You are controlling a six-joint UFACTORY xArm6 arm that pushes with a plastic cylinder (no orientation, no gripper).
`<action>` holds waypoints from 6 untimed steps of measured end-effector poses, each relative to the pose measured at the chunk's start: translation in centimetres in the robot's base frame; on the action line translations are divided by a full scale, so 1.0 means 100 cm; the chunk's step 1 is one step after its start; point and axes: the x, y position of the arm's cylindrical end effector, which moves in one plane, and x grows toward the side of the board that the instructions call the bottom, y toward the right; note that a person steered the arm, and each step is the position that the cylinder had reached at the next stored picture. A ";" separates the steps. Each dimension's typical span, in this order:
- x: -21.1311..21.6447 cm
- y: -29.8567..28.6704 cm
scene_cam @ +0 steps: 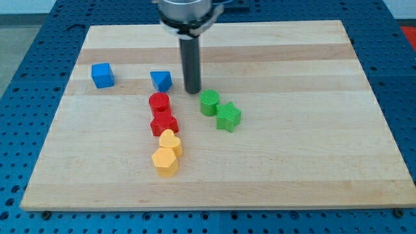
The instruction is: Push triangle closer to the blue cube
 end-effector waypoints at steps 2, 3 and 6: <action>-0.020 -0.102; -0.020 -0.103; -0.067 -0.062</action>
